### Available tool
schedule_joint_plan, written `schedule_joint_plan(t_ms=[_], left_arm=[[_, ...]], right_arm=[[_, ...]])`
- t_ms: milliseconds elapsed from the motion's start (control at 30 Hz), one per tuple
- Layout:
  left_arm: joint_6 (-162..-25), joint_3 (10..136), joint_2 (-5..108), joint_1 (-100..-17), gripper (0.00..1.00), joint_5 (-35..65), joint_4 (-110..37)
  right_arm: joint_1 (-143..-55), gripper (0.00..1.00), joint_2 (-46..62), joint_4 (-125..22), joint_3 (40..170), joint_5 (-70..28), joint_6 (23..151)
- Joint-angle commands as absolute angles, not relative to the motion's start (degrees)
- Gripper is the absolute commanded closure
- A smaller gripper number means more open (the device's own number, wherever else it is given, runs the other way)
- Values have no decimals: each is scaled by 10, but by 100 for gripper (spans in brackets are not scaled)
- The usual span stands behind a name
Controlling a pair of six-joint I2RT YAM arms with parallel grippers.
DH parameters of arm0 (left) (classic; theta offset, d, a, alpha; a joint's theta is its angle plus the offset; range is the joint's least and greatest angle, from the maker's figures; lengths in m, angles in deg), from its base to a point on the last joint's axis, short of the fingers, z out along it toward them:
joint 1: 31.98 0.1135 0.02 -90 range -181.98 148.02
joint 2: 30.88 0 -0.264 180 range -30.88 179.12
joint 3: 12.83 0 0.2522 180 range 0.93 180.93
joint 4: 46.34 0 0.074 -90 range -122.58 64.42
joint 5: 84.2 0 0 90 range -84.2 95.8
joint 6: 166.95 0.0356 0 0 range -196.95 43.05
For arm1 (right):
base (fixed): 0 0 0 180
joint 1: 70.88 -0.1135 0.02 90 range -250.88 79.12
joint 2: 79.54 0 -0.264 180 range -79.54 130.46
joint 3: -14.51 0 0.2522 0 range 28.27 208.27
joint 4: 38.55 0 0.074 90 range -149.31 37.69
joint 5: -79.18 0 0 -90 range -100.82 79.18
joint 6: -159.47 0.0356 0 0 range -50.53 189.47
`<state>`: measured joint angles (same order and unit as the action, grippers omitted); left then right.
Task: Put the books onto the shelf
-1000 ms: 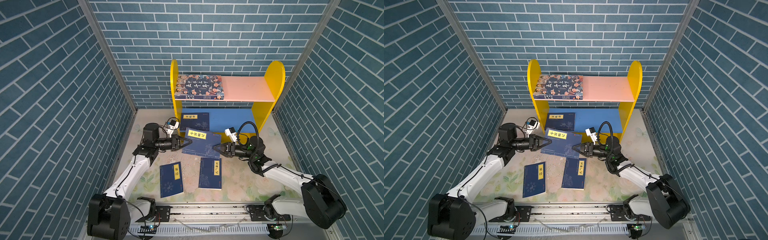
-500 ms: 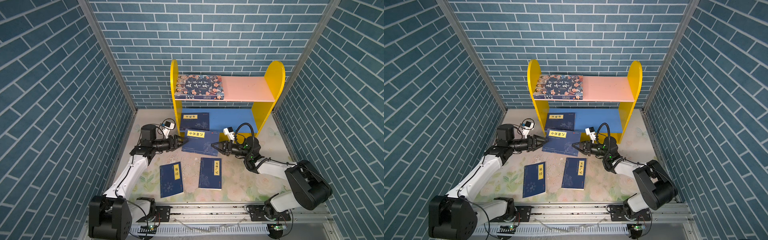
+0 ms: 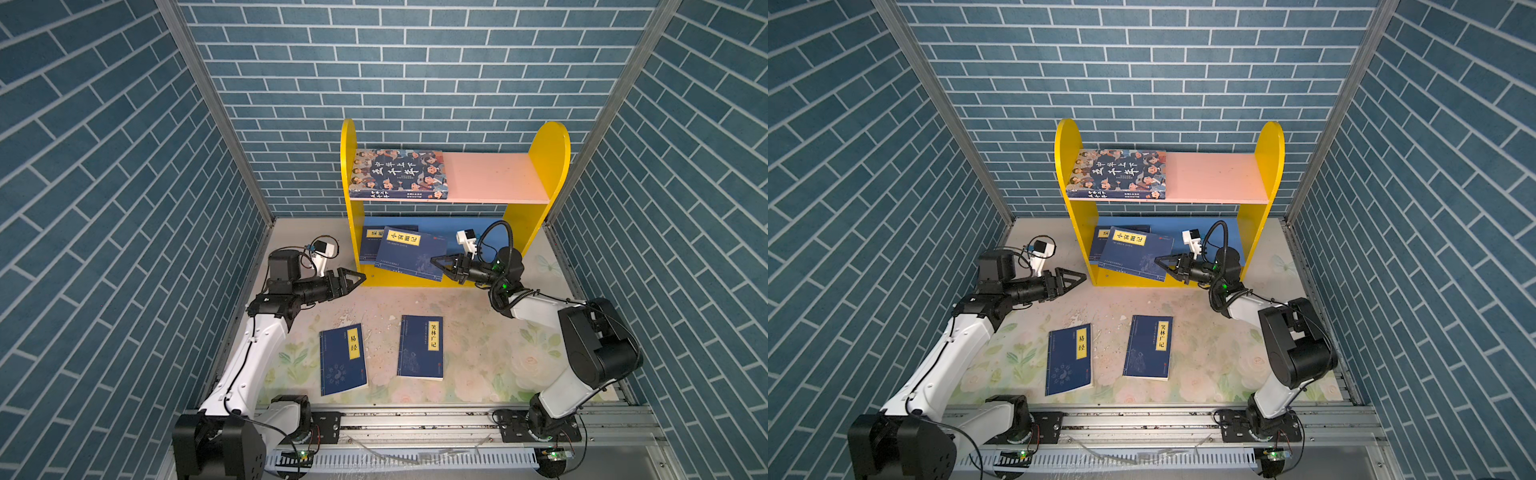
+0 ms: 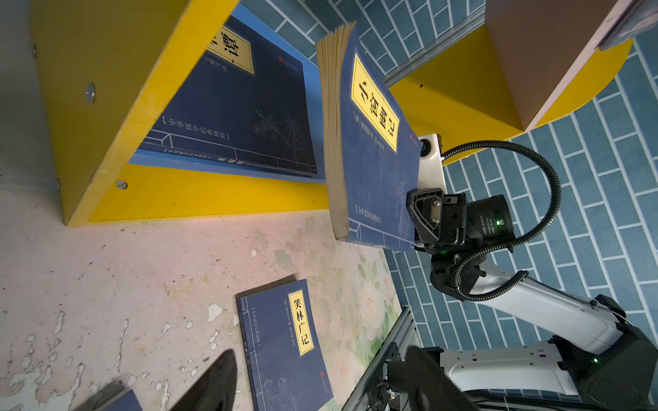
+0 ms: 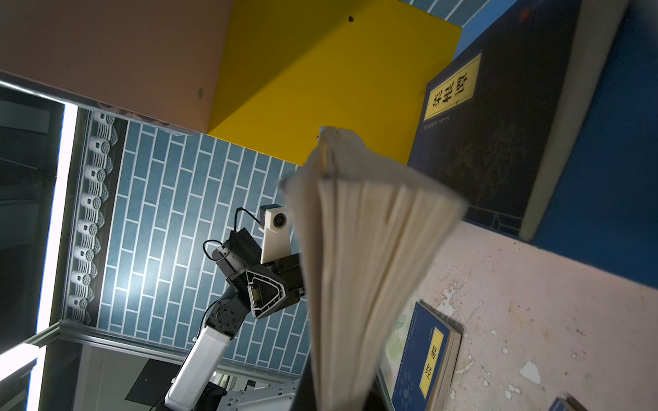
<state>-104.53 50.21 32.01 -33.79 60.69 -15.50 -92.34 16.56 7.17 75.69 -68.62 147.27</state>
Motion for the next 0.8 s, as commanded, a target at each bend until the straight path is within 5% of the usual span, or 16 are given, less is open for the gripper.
schedule_joint_plan(t_ms=[0,767], left_arm=[[-1032,509,309,-334,23,606,-145],[-1029,505,300,-334,22,609,-150]], right_arm=[[-912,100,202,72,797,-732,1481],[-899,100,359,-79,1029,-806,1441]])
